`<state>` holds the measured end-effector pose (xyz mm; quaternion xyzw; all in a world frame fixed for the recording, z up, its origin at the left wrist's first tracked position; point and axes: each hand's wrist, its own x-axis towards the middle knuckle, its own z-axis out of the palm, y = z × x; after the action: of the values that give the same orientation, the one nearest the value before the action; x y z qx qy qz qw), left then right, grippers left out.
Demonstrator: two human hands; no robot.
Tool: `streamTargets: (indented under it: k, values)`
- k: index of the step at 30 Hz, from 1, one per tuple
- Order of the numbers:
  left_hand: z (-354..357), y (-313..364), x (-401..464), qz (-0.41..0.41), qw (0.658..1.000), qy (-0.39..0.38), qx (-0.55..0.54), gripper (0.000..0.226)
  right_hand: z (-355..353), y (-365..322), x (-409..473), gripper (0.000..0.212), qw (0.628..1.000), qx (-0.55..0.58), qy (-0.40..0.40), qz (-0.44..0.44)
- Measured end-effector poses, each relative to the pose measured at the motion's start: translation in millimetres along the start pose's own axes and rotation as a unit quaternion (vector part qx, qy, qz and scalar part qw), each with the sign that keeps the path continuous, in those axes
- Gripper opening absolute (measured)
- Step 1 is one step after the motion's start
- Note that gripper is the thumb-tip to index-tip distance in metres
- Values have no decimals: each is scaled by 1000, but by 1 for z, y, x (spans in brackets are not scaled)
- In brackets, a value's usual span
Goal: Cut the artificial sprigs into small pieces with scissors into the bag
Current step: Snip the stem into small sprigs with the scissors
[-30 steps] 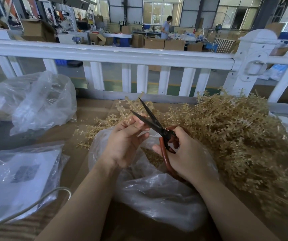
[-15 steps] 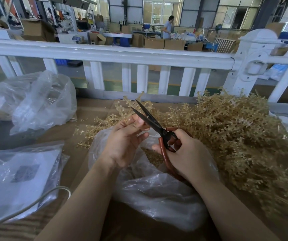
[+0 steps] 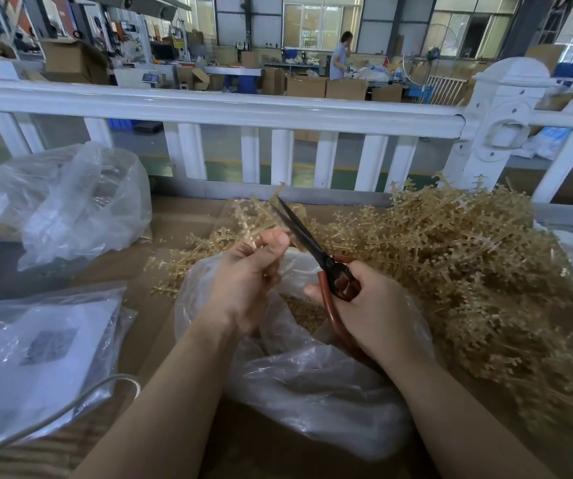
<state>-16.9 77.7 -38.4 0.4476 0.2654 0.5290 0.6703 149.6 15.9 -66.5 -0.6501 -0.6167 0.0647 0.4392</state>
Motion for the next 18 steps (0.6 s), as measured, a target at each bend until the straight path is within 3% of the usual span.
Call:
streamTargets:
  k: [3,7,11,18]
  values:
    - [3,-1,-1,-13,999,16,32,20,2,2,1,51,998,48,29,12]
    - [4,-1,0,-32,994,21,106,37,2,3,1,39,998,61,30,16]
    - [3,0,1,-67,996,9,64,23,2,0,1,52,997,69,30,23]
    - [5,-4,1,-24,999,-32,-8,17,2,1,1,54,996,72,39,29]
